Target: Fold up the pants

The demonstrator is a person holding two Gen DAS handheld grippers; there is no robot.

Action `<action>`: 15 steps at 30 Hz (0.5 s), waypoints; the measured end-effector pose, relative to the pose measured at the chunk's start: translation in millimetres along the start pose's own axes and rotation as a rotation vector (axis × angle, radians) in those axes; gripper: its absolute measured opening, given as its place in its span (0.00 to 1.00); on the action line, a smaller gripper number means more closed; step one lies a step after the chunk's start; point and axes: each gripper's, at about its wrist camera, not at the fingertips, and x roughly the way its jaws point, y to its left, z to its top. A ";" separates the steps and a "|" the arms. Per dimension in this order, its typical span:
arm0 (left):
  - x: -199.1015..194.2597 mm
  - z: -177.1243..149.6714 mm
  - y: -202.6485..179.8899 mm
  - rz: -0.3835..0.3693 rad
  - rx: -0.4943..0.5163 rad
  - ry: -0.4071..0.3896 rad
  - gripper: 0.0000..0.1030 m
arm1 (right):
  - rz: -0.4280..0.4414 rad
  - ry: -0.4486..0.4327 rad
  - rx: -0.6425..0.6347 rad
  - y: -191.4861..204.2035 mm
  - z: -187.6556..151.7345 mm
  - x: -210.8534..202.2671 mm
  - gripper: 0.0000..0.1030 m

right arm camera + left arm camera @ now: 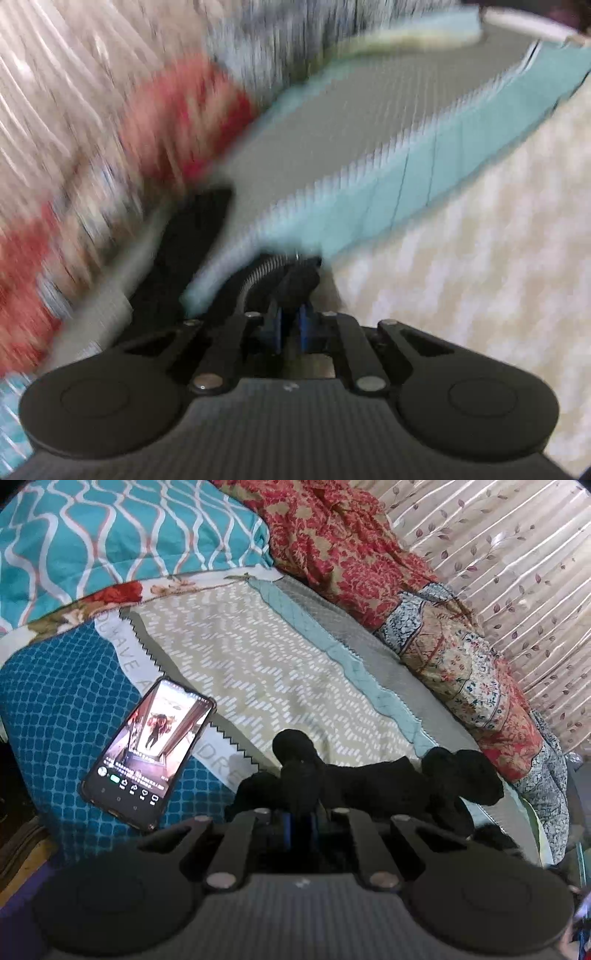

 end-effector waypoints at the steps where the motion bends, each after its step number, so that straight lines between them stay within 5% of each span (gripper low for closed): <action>1: -1.5 -0.1 -2.1 0.002 0.007 -0.001 0.08 | -0.011 -0.079 0.013 -9.7 17.6 -27.7 0.11; 5: 6.9 -7.9 -7.7 -0.038 -0.014 0.064 0.08 | -0.099 -0.293 0.092 -73.2 85.4 -134.8 0.11; 8: 23.0 -30.3 -19.7 -0.120 -0.015 0.181 0.08 | -0.214 -0.383 0.090 -120.4 104.9 -194.3 0.11; 12: 36.5 -71.9 -45.4 -0.122 0.095 0.302 0.08 | -0.346 -0.397 0.163 -184.7 92.2 -227.7 0.11; 15: 40.1 -94.9 -46.4 -0.086 0.138 0.349 0.08 | -0.424 -0.327 0.197 -217.7 61.3 -220.7 0.11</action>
